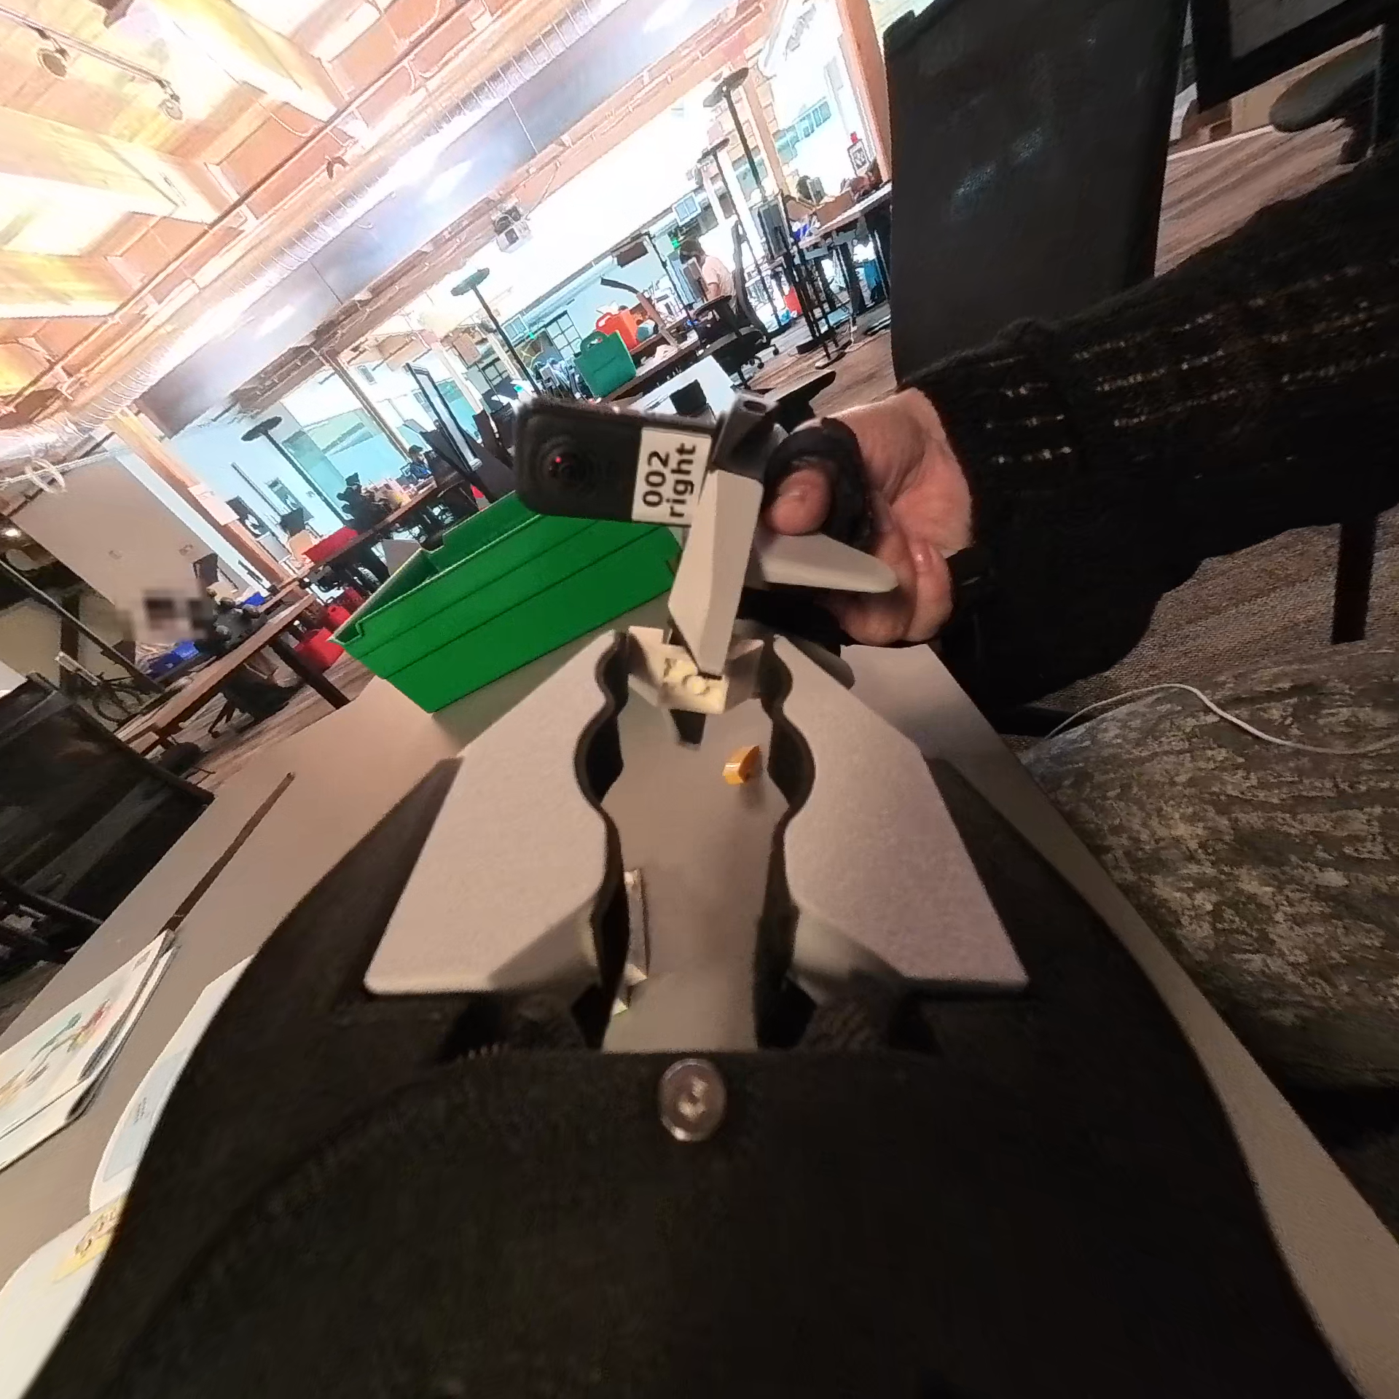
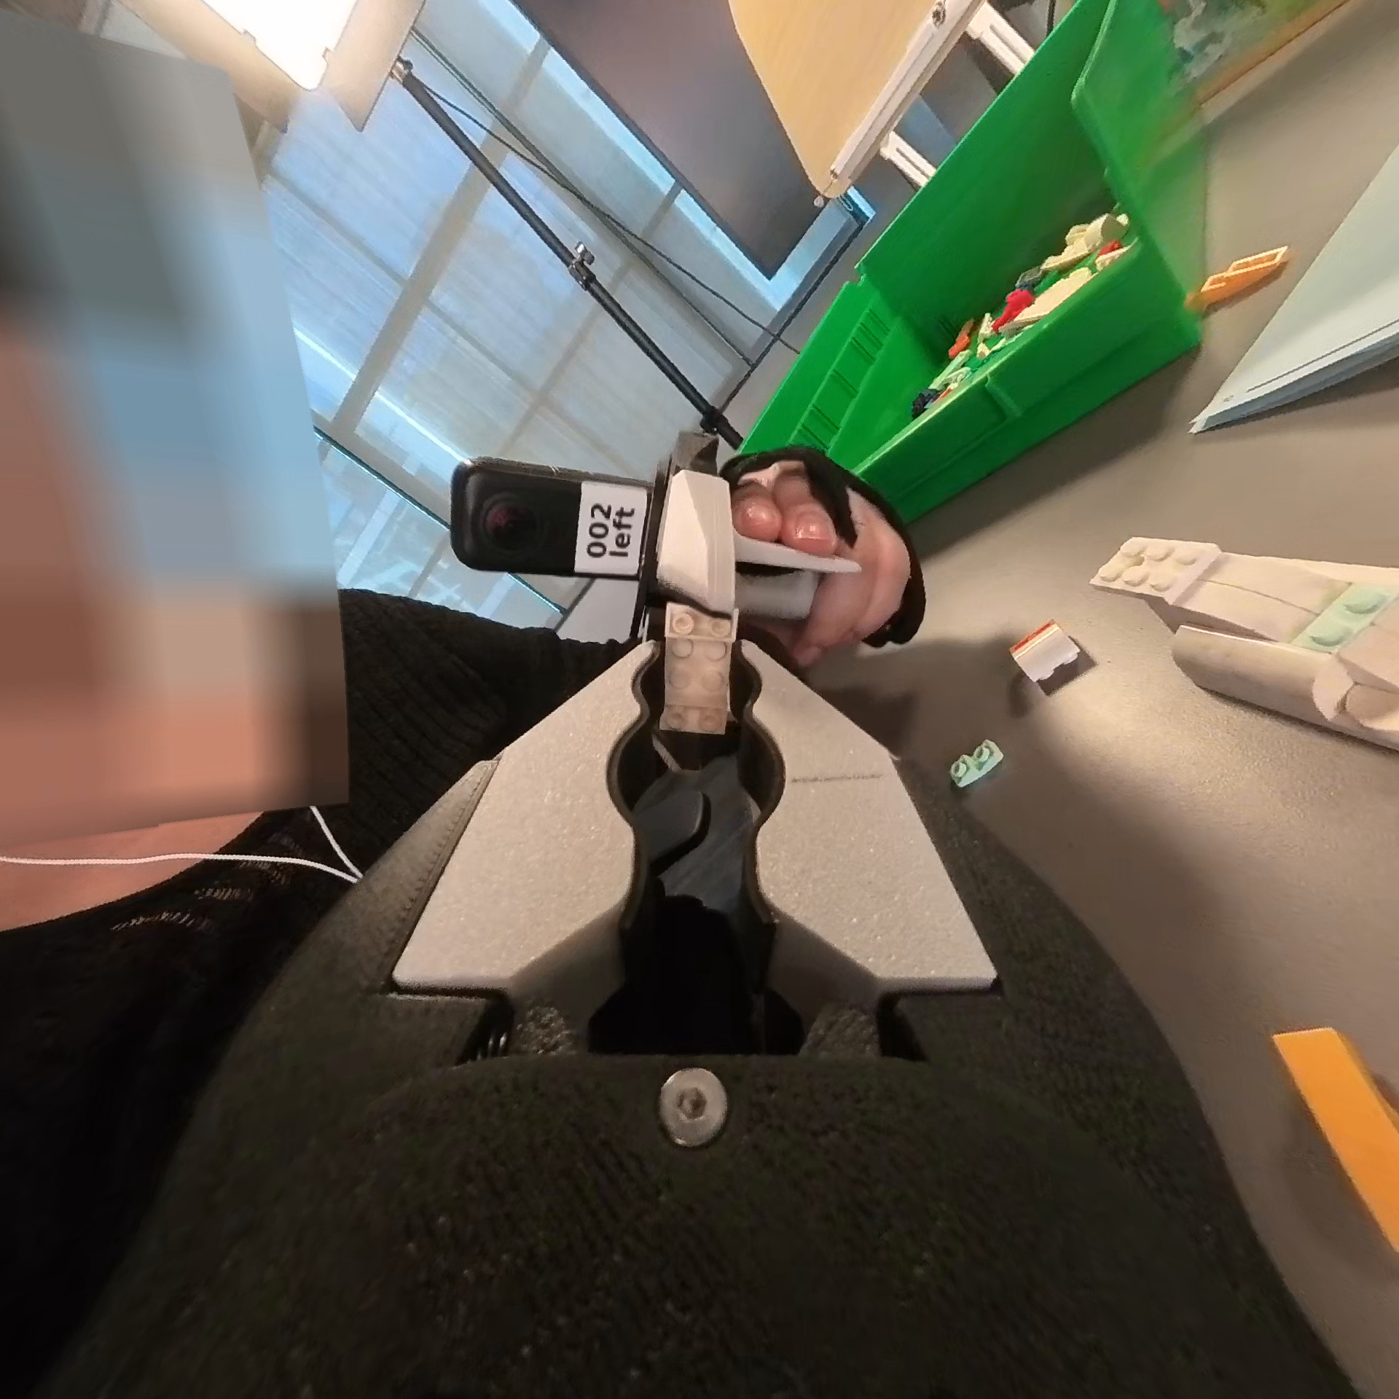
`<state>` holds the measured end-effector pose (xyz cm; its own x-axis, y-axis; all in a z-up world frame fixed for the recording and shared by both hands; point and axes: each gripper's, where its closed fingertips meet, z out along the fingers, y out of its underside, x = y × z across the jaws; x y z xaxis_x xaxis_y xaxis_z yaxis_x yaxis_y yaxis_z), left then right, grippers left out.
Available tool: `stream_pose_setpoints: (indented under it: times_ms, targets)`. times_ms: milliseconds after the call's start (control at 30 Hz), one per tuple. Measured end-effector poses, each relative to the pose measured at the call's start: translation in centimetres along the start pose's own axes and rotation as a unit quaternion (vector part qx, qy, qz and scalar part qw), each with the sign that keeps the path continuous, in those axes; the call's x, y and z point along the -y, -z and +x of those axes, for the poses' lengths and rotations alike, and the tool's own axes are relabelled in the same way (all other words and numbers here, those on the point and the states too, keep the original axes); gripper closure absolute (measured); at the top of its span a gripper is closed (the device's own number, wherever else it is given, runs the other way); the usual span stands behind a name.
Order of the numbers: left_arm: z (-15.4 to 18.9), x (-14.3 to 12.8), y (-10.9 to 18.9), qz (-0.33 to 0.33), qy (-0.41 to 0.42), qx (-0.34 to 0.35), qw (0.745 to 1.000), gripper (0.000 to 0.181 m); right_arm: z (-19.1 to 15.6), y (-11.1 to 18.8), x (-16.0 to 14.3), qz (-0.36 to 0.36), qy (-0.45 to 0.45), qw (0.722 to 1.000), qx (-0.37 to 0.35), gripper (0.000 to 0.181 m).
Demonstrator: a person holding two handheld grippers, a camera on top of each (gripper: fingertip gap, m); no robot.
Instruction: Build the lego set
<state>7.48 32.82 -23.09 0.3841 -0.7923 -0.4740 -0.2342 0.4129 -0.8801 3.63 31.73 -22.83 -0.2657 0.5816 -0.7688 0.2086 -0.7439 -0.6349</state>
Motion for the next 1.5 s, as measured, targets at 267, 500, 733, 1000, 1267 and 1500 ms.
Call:
stream_pose_setpoints:
  times_ms: [267,500,733,1000,1267,1500]
  targets:
    - [-0.1,-0.2,-0.1,-0.014,-0.002,-0.005,1.0,0.148,0.2,0.1,0.1,0.01,-0.009,1.0,-0.008,0.165]
    - [-2.3,-0.2,0.7,-0.008,0.039,0.036,0.999,0.148,3.2,5.7,1.5,0.02,0.129,0.978,-0.162,0.142]
    - [-3.0,-0.1,1.1,0.009,0.091,0.028,0.995,0.148,8.1,10.7,-1.8,-0.164,0.278,0.892,-0.317,0.156]
    - [-2.7,-0.5,1.0,0.007,0.103,0.016,0.994,0.148,9.9,10.1,-2.8,-0.248,0.317,0.854,-0.33,0.168]
    - [-3.7,0.4,1.7,0.049,0.147,0.021,0.988,0.148,6.7,5.7,1.3,-0.106,0.417,0.855,-0.29,0.175]
    - [-3.6,4.0,3.6,0.182,0.255,-0.061,0.948,0.148,-1.2,0.3,4.1,0.057,0.465,0.861,-0.199,0.176]
